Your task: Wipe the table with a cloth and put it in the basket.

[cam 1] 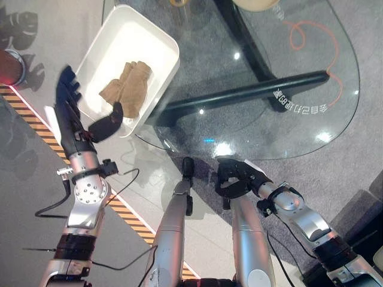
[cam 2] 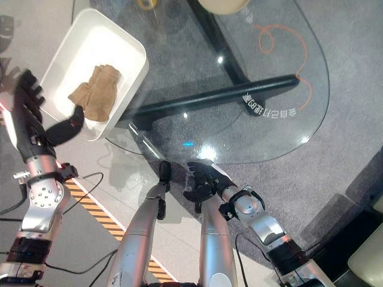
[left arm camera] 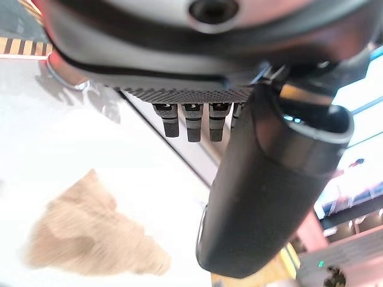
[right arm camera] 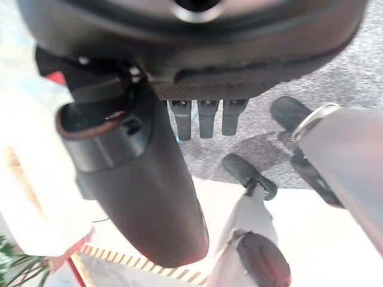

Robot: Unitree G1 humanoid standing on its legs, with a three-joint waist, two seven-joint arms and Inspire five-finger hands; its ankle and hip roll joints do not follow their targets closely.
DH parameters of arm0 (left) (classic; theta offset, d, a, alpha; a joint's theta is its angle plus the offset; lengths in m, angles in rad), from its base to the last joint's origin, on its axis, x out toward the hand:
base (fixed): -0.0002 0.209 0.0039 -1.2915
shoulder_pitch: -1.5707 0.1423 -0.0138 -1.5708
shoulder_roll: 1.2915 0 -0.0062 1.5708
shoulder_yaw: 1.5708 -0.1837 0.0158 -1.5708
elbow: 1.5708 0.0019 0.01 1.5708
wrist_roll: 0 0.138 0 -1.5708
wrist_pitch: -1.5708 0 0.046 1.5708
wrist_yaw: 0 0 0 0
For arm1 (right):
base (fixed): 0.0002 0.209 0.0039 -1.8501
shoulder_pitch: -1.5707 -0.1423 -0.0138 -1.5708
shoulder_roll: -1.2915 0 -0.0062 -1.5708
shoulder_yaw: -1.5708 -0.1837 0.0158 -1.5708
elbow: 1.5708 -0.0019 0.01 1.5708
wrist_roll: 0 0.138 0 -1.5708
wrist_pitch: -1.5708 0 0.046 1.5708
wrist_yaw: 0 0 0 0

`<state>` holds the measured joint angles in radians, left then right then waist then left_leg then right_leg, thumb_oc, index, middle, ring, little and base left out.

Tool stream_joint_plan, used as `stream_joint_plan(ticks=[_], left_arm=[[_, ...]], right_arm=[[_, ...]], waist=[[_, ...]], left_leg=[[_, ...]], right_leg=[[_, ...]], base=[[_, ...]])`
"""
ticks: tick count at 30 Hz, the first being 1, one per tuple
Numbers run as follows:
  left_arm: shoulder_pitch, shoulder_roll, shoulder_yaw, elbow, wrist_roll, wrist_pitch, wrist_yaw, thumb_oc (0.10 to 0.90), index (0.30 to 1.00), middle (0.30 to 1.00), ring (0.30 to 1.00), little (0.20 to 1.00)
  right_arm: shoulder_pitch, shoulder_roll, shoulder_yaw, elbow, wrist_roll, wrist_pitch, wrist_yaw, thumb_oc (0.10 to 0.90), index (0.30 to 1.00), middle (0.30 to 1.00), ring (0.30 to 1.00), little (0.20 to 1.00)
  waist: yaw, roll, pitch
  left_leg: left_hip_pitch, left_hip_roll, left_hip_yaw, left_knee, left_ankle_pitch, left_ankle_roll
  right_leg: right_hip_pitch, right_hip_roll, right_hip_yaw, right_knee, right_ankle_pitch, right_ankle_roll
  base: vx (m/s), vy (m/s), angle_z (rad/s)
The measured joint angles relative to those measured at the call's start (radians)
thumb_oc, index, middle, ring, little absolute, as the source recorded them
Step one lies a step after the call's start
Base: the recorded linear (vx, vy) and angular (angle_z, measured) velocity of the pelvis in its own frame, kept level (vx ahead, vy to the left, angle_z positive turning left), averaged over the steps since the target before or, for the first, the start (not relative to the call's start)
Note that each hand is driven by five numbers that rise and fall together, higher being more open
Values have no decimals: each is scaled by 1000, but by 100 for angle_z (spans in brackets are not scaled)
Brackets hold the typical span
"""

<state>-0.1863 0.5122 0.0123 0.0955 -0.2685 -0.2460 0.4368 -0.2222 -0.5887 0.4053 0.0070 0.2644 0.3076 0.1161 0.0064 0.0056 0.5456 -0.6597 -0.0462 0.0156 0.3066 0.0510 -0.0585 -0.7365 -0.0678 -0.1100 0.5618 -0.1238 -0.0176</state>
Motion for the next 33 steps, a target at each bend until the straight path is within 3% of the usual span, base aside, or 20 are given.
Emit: stream_joint_plan(ticks=[4, 8, 12, 18, 20, 21, 28, 33], left_arm=[[86, -29, -49, 11, -58, 76, -110, 800, 900, 900, 900, 900], [134, -38, -105, 69, -201, 153, -200, 800, 900, 900, 900, 900], [177, -57, -138, 115, -278, 203, -273, 800, 900, 900, 900, 900], [223, -102, -212, 217, -343, 292, -381, 800, 900, 900, 900, 900], [232, -137, -231, 312, -353, 330, -413, 800, 900, 900, 900, 900], [251, -149, -243, 347, -359, 351, -431, 800, 900, 900, 900, 900], [275, -215, -297, 621, -377, 358, -506, 800, 900, 900, 900, 900], [234, -257, -277, 823, -380, 367, -542, 800, 900, 900, 900, 900]], right_arm=[[43, 14, -14, 106, 0, -42, 23, 800, 900, 900, 900, 900], [89, 22, -21, 157, 0, -70, 35, 800, 900, 900, 900, 900], [134, 40, -34, 174, 1, -90, 36, 800, 900, 900, 900, 900], [178, 91, -43, 270, 6, -109, 34, 800, 900, 900, 900, 900], [196, 113, -44, 335, 6, -115, 29, 800, 900, 900, 900, 900], [214, 120, -44, 367, 6, -119, 28, 800, 900, 900, 900, 900], [222, 197, -49, 669, 7, -139, 1, 800, 900, 900, 900, 900], [221, 278, -39, 856, -8, -166, -14, 800, 900, 900, 900, 900]], waist=[[19, 1, 0], [27, 1, 0], [21, 2, -3], [46, 8, -16], [45, 10, -62], [45, 10, -110], [44, -6, -296], [43, -21, -387]], left_leg=[[126, 4, -15, -35, 1, 1], [239, 9, -30, -77, -2, -3], [304, 15, -45, -98, -6, -11], [396, 22, -59, -116, -15, -15], [433, 26, -63, -141, -16, -13], [436, 27, -65, -154, -16, -13], [532, 29, -68, -206, -22, 5], [595, 36, -67, -258, -23, 7]], right_leg=[[129, 3, -20, -27, -18, -4], [244, 12, -33, -65, -25, -6], [314, 15, -47, -82, -36, -12], [412, 23, -64, -104, -58, -21], [449, 23, -72, -124, -65, -20], [453, 24, -75, -136, -70, -22], [564, 33, -77, -219, -77, -3], [632, 44, -77, -283, -70, 5]], base=[[-10, -167, 9], [-1, -128, 7], [5, -120, 8], [32, -85, 7], [71, -9, 10], [48, 5, 7], [77, 15, 1], [31, 11, -1]])
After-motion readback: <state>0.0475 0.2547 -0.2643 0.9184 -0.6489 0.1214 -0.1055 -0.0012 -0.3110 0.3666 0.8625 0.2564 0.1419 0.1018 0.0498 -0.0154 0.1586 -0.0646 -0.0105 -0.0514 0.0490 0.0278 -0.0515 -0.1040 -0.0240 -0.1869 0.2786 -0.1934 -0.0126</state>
